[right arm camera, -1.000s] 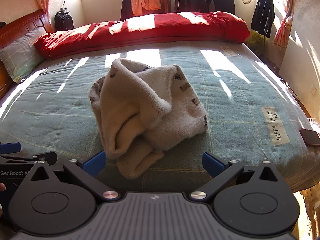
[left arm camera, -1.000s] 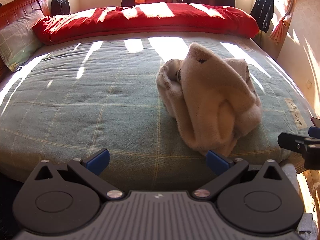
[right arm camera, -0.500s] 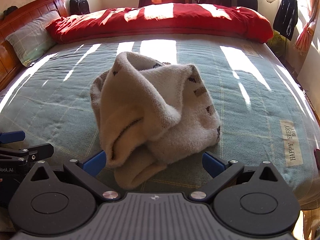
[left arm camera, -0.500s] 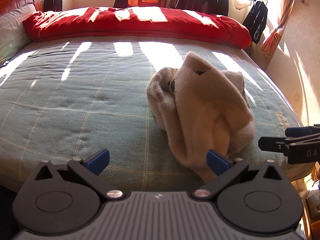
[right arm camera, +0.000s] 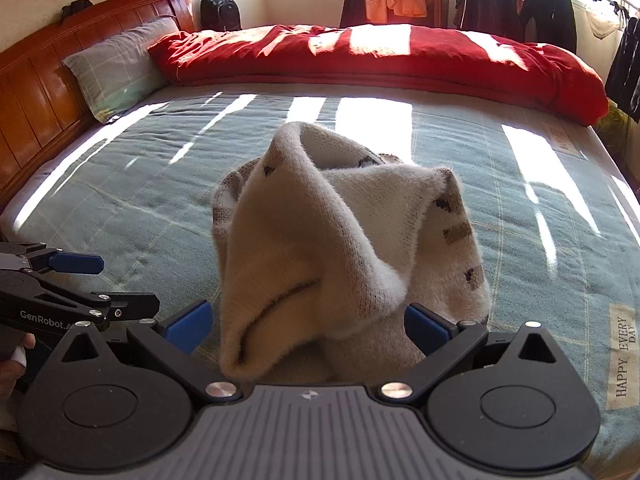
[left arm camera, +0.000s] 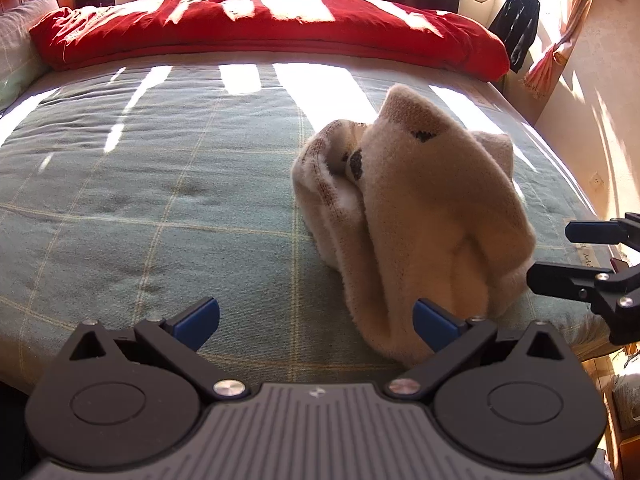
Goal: Fold clothes
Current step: 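Move both tools toward the cream fleece garment on the bed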
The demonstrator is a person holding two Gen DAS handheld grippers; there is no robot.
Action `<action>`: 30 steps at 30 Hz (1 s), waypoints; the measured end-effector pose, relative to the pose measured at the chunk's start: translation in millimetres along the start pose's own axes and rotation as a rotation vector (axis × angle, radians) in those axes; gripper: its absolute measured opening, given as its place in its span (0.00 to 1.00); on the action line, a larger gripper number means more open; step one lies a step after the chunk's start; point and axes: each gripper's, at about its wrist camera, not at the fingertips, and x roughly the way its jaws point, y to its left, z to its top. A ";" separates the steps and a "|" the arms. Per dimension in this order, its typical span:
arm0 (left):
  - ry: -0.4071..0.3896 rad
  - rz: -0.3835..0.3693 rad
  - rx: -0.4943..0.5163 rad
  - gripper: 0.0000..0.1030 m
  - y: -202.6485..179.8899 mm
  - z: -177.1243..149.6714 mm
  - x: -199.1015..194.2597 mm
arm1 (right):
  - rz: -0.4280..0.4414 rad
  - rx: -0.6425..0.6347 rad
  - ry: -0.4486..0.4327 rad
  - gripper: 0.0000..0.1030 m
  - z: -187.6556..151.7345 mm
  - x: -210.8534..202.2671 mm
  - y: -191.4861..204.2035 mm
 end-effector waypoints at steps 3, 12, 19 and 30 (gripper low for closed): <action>-0.012 -0.018 0.015 0.99 1.6 -0.8 4.8 | -0.004 -0.047 -0.008 1.00 5.9 2.4 -7.1; -0.025 -0.047 0.082 0.99 1.0 -12.9 13.7 | -0.019 -0.147 -0.044 0.98 14.8 -0.7 -22.7; 0.055 0.027 0.131 0.99 -8.6 -12.4 22.4 | 0.051 -0.144 0.015 0.86 11.0 2.7 -29.0; -0.037 -0.057 0.391 0.99 -56.3 -45.0 22.7 | 0.065 -0.144 0.060 0.86 3.1 -0.7 -34.9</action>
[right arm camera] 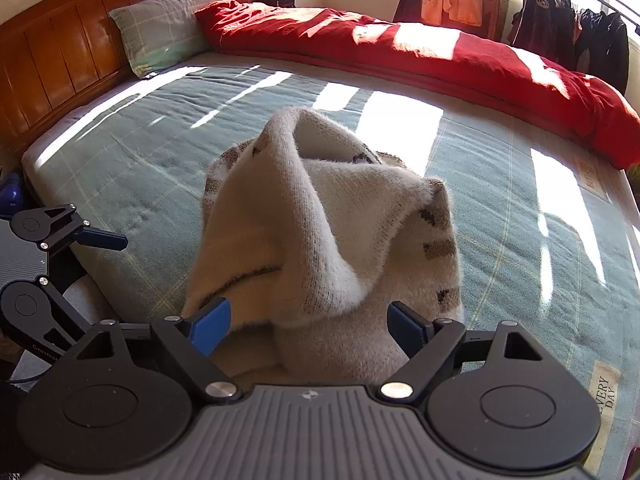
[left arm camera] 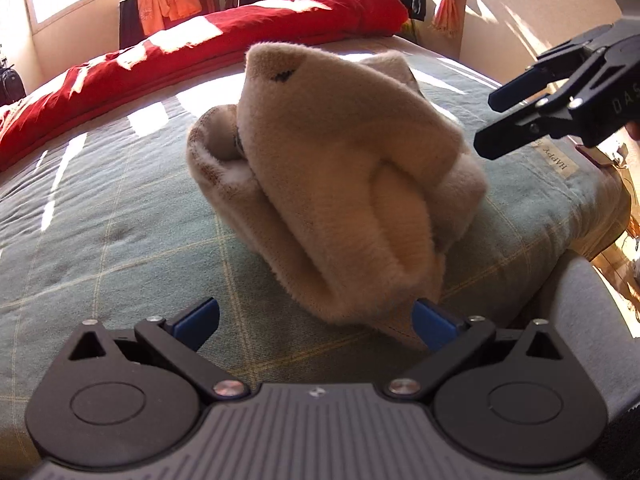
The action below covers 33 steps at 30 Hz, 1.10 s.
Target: Fold clothes
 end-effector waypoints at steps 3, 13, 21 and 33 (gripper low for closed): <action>-0.007 -0.009 0.039 0.99 -13.4 0.2 11.6 | 0.002 -0.003 0.009 0.87 -2.7 1.6 1.1; -0.023 0.125 0.181 0.99 -19.9 7.2 44.2 | -0.020 0.002 0.002 0.89 -3.7 -1.4 2.7; -0.140 0.190 0.281 0.99 -7.9 26.5 14.8 | -0.046 -0.012 -0.018 0.91 -1.0 -6.3 2.3; -0.224 0.322 0.338 1.00 24.5 68.8 9.1 | -0.066 -0.096 -0.005 0.93 9.6 18.2 18.5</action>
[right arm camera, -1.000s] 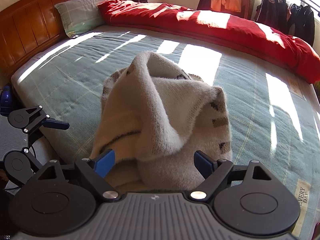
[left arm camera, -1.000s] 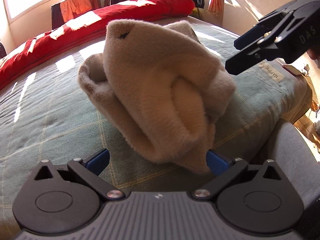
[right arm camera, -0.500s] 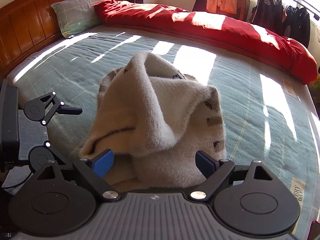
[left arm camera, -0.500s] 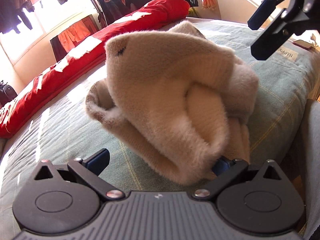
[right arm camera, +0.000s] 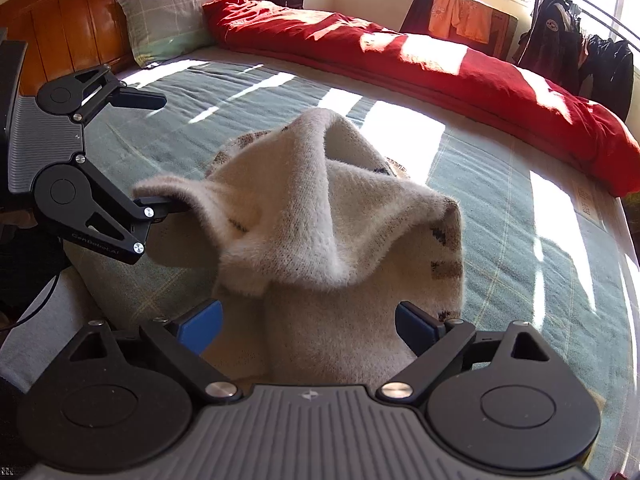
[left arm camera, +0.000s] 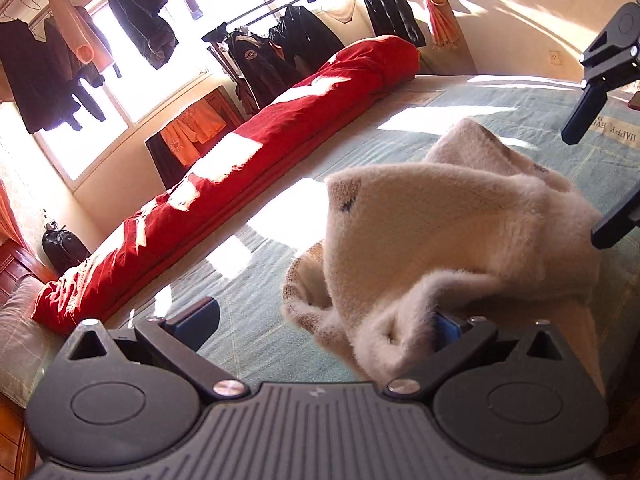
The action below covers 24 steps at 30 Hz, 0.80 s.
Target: Fold clothes
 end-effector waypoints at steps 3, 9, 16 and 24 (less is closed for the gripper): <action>-0.006 0.004 0.019 1.00 7.5 2.6 5.1 | -0.019 -0.042 0.027 0.93 5.0 13.3 1.6; 0.001 -0.011 -0.006 1.00 30.2 8.6 26.3 | 0.161 -0.068 0.030 0.93 22.3 35.3 3.8; -0.030 0.011 -0.011 1.00 57.6 28.2 59.0 | 0.212 -0.084 -0.006 0.93 52.5 70.6 -9.0; -0.062 0.023 -0.031 1.00 82.5 61.2 113.0 | 0.057 0.059 -0.020 0.92 93.7 114.4 -83.2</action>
